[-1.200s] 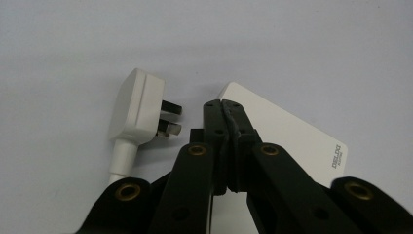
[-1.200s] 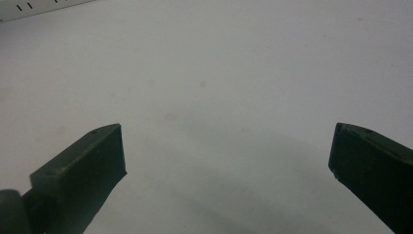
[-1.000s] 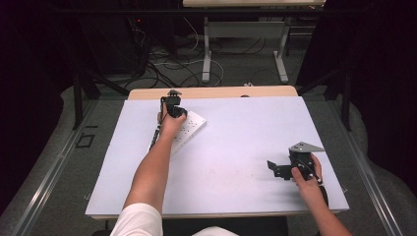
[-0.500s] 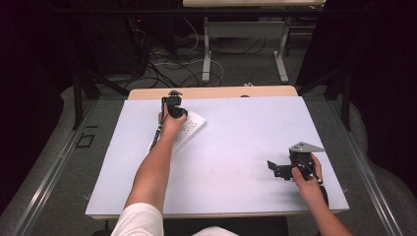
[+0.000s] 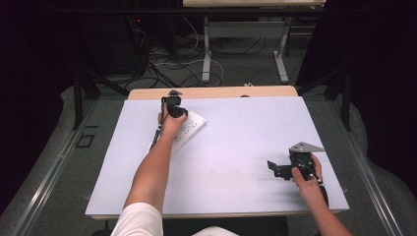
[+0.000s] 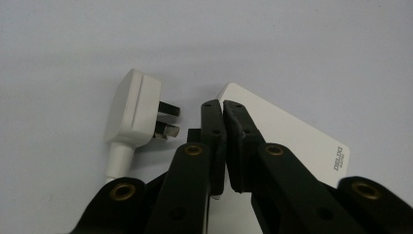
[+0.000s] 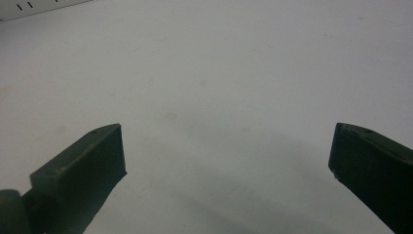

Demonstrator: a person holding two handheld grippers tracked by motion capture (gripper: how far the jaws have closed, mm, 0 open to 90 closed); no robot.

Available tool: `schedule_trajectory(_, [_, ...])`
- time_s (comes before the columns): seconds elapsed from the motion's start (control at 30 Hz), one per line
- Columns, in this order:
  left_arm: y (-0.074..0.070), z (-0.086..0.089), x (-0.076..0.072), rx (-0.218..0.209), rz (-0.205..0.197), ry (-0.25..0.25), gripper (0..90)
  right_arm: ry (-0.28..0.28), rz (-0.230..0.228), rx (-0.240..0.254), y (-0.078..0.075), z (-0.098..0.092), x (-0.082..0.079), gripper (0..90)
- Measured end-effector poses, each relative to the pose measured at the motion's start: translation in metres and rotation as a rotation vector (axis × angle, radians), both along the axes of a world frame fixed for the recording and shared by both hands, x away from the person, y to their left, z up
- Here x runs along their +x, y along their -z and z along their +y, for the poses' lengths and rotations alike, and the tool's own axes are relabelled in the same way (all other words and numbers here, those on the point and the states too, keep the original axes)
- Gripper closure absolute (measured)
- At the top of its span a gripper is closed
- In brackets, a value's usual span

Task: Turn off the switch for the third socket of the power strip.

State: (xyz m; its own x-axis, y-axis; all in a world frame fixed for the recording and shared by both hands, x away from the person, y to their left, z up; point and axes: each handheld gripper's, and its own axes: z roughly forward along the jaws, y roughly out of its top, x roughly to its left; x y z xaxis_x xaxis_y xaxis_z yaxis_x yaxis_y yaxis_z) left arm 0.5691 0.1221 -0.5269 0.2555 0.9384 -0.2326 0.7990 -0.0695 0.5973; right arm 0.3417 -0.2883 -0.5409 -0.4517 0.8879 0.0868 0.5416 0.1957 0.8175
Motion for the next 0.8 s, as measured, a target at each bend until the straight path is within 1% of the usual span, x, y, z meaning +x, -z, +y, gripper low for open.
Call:
schedule_trajectory(0.2, [-0.0007, 0.0007, -0.0003, -0.001, 0.002, 0.006, 82.5, 0.001, 0.0, -0.002, -0.0001, 0.0001, 0.0, 0.0])
schedule_trajectory(0.37, [-0.0023, 0.0018, -0.0013, 0.008, 0.005, 0.007, 78.8, 0.001, -0.007, -0.003, 0.0008, 0.001, 0.001, 0.0])
schedule_trajectory(0.4, [-0.0026, 0.0019, -0.0014, 0.01, 0.003, 0.007, 78.0, -0.001, -0.002, -0.007, 0.0007, 0.0008, 0.0008, 0.0])
schedule_trajectory(0.53, [-0.0053, 0.0025, -0.0025, 0.008, -0.009, 0.012, 75.1, -0.006, -0.006, -0.007, 0.0004, 0.0008, 0.001, 0.0])
schedule_trajectory(0.6, [-0.0066, 0.0027, -0.0029, 0.001, -0.008, 0.018, 73.2, -0.005, 0.001, -0.003, 0.0002, 0.0009, 0.0006, 0.0])
schedule_trajectory(0.67, [-0.0074, 0.0026, -0.0034, 0.006, -0.004, 0.02, 71.0, -0.005, -0.001, -0.008, 0.0008, 0.0009, 0.001, 0.0])
schedule_trajectory(0.8, [-0.0078, 0.0029, -0.0038, 0.004, 0.001, 0.017, 67.8, -0.007, 0.002, -0.003, 0.0005, 0.0011, 0.0009, 0.0])
